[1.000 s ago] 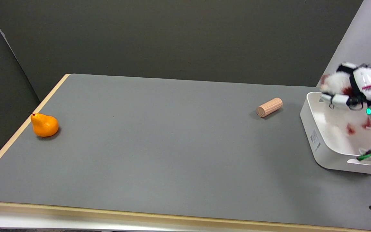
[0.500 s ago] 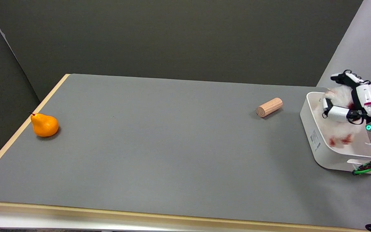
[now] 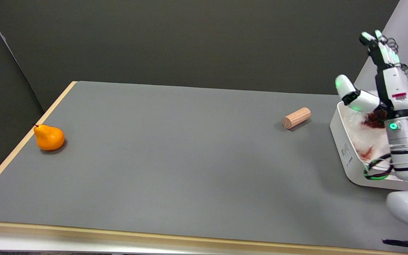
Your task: Place the plush toy into the white container.
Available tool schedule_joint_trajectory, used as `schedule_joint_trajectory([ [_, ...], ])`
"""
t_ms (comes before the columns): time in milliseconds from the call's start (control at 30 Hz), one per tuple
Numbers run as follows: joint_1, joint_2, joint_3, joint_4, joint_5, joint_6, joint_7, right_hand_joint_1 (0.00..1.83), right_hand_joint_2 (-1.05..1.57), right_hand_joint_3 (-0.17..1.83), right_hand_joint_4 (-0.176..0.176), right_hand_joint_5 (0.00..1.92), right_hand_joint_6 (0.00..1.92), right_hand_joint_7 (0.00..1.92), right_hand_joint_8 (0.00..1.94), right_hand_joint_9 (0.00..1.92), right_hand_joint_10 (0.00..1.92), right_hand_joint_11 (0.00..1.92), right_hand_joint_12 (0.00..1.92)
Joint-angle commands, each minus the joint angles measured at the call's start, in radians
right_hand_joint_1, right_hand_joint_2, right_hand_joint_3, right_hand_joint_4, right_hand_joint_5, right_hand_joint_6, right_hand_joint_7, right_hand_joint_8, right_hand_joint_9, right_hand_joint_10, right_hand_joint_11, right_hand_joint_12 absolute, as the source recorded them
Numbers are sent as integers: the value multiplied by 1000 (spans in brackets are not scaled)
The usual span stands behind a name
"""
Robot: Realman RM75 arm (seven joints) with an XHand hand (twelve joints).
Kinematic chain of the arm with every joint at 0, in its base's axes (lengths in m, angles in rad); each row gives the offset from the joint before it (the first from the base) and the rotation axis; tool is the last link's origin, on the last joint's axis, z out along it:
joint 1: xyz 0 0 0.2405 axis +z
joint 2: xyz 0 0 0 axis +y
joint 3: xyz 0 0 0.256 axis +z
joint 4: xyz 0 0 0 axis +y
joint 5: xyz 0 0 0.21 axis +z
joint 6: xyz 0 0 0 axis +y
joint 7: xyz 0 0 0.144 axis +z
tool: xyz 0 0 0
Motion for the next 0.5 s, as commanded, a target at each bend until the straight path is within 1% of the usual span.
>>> schedule_joint_trajectory([
  [33,113,-11,-341,269,18,186,51,338,579,925,19,70,376,12,144,-1,402,-1,850],
  [133,118,-17,-443,327,15,172,51,328,581,924,21,70,361,34,139,0,428,-1,822],
  [167,118,-22,-471,336,8,170,51,327,581,937,23,71,357,58,145,10,448,-1,845],
  [267,115,-47,-536,334,-11,180,58,322,595,964,31,88,371,91,212,25,572,-1,981],
  [333,111,-64,-579,326,-12,192,60,311,601,964,35,98,392,103,275,48,617,-1,1024],
  [400,104,-79,-608,312,-10,208,60,317,662,867,33,137,364,181,278,119,663,-1,1117],
  [433,101,-84,-613,305,-10,215,60,311,676,854,32,149,360,213,285,150,683,5,1146],
  [467,100,-89,-618,294,-12,221,60,285,644,936,31,140,387,218,315,164,695,23,1127],
  [500,100,-90,-619,289,-13,222,60,277,633,963,31,138,396,220,326,170,699,29,1121],
])
